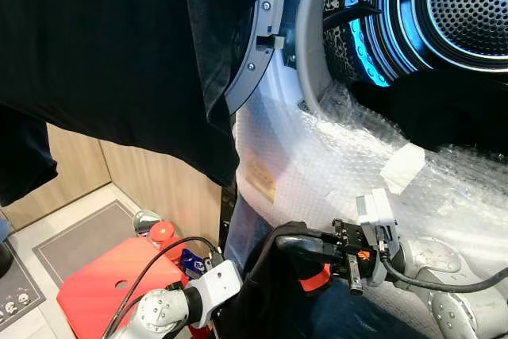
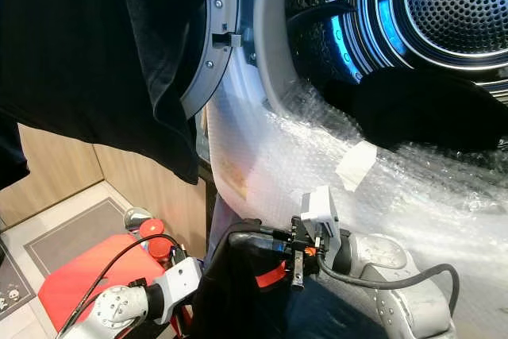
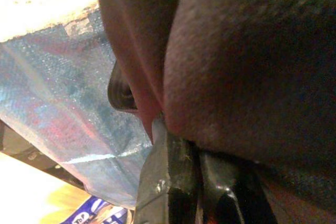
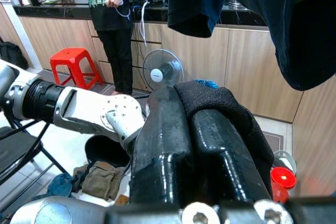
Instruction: Clothes washing
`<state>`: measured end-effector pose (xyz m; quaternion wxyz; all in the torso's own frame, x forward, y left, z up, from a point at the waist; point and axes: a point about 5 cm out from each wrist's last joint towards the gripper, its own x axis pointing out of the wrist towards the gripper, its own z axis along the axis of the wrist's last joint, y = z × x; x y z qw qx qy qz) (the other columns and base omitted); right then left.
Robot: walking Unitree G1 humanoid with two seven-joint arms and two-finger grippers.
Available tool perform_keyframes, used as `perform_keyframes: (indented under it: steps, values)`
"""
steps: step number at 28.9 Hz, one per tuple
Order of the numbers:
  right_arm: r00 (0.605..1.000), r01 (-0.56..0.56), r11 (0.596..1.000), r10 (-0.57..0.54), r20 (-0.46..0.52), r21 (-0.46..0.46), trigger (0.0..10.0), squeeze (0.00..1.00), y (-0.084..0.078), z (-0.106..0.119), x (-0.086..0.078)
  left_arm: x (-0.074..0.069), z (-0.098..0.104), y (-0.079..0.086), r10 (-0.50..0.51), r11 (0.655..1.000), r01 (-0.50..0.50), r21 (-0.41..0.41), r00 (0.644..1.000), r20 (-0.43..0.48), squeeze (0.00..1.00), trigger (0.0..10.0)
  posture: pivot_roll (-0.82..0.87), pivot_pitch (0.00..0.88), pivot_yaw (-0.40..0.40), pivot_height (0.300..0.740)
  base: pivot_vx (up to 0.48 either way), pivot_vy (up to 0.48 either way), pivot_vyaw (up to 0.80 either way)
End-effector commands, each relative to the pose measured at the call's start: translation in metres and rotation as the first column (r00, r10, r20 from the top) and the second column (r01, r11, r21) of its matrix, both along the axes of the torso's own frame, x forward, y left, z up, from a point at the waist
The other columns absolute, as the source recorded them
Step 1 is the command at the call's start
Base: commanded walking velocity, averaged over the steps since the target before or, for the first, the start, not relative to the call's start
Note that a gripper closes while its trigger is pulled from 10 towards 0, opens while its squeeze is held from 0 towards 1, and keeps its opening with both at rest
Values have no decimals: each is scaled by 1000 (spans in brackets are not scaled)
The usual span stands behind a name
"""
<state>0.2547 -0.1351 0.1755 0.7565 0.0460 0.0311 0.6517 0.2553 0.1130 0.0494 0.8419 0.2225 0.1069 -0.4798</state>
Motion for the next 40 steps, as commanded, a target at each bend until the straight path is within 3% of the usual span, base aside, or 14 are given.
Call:
perform_keyframes:
  steps: [1,10,11,12,14,22,24,25,26,28,34,37,38,40]
  values:
    - [999,10,1000,-9,48,-2,0,0,-4,9,1,3,4,1,4,1000,-4,-18,1000,-5,0,0,99,0,-106,740,0,0,0]
    - [999,27,999,-26,27,-39,0,0,-8,-1,-3,-1,6,0,-16,999,15,-49,1000,-23,0,0,93,0,-98,740,0,0,0]
    - [1000,26,998,-25,19,-52,2471,1000,-10,-5,-4,-2,6,0,-19,999,17,-50,999,-27,0,0,99,0,-99,740,0,0,0]
    - [1000,25,998,-24,14,-61,2471,1000,-11,-7,-6,-2,6,1,-21,999,19,-51,999,-31,0,0,99,0,-99,740,0,0,0]
    - [999,-33,994,30,-35,-104,9490,1000,-22,-19,-21,-5,6,2,-30,998,27,-63,998,-50,0,0,103,0,-98,740,0,0,0]
    - [983,-60,963,12,-182,-262,10000,1000,-52,-56,-50,-8,3,12,-24,999,21,-38,997,-73,0,0,79,0,-87,740,0,0,0]
    - [979,-29,912,-57,-196,-409,10000,1000,-63,-84,-51,-8,2,13,-47,999,45,-21,994,-100,0,0,77,0,-80,740,0,0,0]
    - [979,-29,912,-57,-196,-409,10000,1000,-63,-84,-51,-8,2,13,-47,999,45,-21,994,-100,0,0,77,0,-80,740,0,0,0]
    - [979,-11,849,-98,-177,-528,10000,1000,-70,-101,-51,-9,3,12,-50,998,48,-27,994,-101,0,0,76,0,-79,740,0,0,0]
    - [981,-19,798,-101,-165,-603,10000,1000,-75,-115,-53,-9,4,11,-49,998,45,-41,994,-100,0,0,80,0,-76,740,0,0,0]
    - [970,-7,736,-160,-183,-677,10000,1000,-87,-136,-58,-15,5,16,-84,996,84,-8,987,-135,0,0,89,0,-73,740,0,0,0]
    - [977,-15,658,-152,-152,-753,10000,1000,-99,-144,-59,-18,5,20,-81,996,84,7,983,-164,0,0,88,0,-70,740,0,0,0]
    - [981,-22,601,-141,-133,-799,10000,1000,-109,-148,-60,-19,4,23,-85,996,90,18,980,-180,0,0,89,0,-71,740,0,0,0]
    - [981,-6,597,-153,-122,-802,10000,1000,-113,-147,-57,-19,3,24,-83,996,89,24,980,-183,0,0,86,0,-70,740,0,0,0]
